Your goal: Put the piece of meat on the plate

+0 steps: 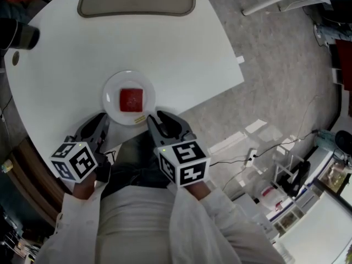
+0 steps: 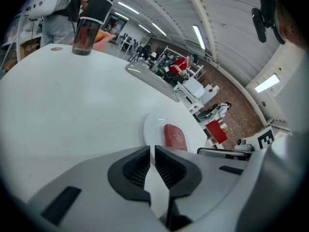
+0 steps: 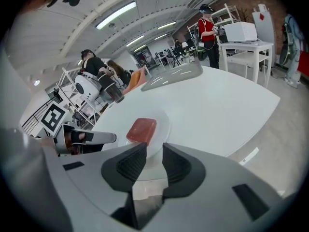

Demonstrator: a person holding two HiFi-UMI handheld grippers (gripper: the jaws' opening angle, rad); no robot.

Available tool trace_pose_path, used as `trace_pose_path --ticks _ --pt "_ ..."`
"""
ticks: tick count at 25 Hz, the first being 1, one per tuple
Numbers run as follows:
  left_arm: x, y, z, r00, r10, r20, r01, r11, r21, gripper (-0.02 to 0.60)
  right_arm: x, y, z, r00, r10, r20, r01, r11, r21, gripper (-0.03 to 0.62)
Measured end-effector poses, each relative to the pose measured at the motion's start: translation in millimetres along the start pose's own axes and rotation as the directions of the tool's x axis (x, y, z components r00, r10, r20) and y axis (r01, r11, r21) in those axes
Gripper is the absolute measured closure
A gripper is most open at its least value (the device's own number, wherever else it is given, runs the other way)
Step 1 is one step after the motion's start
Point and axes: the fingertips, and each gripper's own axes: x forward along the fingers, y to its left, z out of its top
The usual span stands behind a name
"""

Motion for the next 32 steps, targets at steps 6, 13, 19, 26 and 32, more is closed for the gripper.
trace_pose_path --ticks 6,13,19,26,32 --pt "1.0 0.7 1.8 1.000 0.009 -0.011 -0.009 1.000 0.004 0.566 3.4 -4.6 -1.2 1.000 -0.017 -0.026 0.017 1.000 0.023 0.494" --pt "1.9 3.9 2.9 1.000 0.009 -0.014 -0.010 1.000 -0.008 0.545 8.6 -4.9 -6.1 0.999 -0.010 -0.046 0.012 0.999 0.049 0.490" --pt "4.2 2.1 1.0 0.999 -0.018 -0.034 0.017 1.000 -0.020 0.505 13.5 -5.9 -6.7 0.999 -0.019 -0.050 0.022 0.998 0.055 0.490" --pt "8.9 0.5 -1.2 0.998 -0.015 -0.061 0.014 1.000 -0.018 0.482 14.3 -10.0 -2.1 0.999 -0.035 -0.038 0.038 0.997 0.063 0.488" --pt "8.7 0.3 -3.8 0.996 -0.002 -0.088 0.003 1.000 0.007 0.479 13.7 -8.9 -4.3 0.998 -0.034 -0.047 0.038 0.997 0.073 0.489"
